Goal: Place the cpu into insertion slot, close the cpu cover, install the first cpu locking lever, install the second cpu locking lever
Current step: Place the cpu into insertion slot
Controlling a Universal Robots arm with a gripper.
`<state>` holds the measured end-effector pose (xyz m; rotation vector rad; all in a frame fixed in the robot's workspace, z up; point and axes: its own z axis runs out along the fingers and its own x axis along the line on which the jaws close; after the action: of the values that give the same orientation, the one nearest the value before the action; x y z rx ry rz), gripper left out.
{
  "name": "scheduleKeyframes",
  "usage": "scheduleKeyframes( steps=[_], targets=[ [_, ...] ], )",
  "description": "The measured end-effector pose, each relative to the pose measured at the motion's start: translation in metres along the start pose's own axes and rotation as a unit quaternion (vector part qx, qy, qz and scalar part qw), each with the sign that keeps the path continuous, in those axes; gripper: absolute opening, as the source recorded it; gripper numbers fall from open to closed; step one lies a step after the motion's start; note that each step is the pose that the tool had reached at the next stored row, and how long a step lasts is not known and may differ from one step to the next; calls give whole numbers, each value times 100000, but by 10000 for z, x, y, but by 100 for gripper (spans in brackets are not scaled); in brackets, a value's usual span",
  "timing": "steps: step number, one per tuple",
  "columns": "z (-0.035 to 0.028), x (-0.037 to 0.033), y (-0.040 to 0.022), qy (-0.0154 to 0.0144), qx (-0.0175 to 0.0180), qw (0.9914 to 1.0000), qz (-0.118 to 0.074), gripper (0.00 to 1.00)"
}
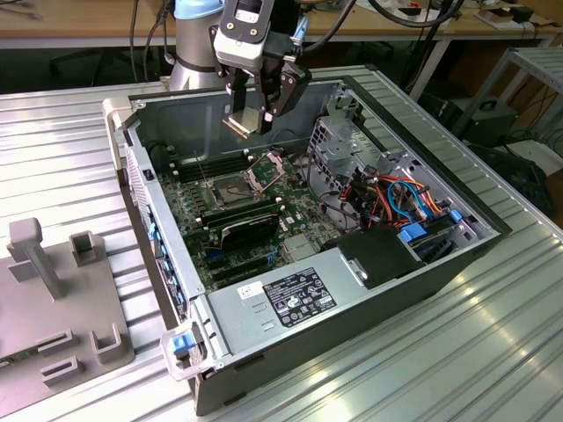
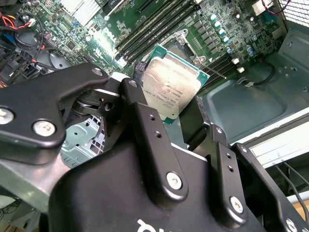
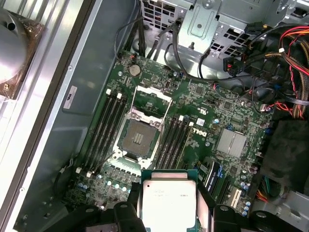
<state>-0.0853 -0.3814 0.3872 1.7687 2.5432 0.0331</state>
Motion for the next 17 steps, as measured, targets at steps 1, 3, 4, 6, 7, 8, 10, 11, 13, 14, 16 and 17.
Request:
scheduleKeyframes(
  steps=[1, 3, 4, 6, 7, 8, 10, 11, 13, 14, 16, 17],
  targets=[
    [0, 0, 0, -5, 4, 100000, 159, 55],
    [0, 0, 1, -24, 13, 99998, 614, 55],
    [0, 2, 2, -44, 22, 99995, 1036, 55],
    [1, 1, 2, -100, 53, 99970, 2462, 55],
    [2, 1, 2, -133, 72, 99949, 3195, 55],
    [2, 1, 2, -169, 94, 99922, 3941, 55],
    [3, 2, 3, -258, 143, 99816, 6064, 55],
    [4, 3, 5, -293, 165, 99764, 6856, 55],
    [5, 2, 7, -348, 192, 99661, 8215, 55],
    [6, 3, 9, -380, 211, 99595, 8984, 55],
    [8, 4, 11, -436, 241, 99459, 10374, 55],
    [9, 5, 12, -461, 257, 99411, 10823, 55]
  ],
)
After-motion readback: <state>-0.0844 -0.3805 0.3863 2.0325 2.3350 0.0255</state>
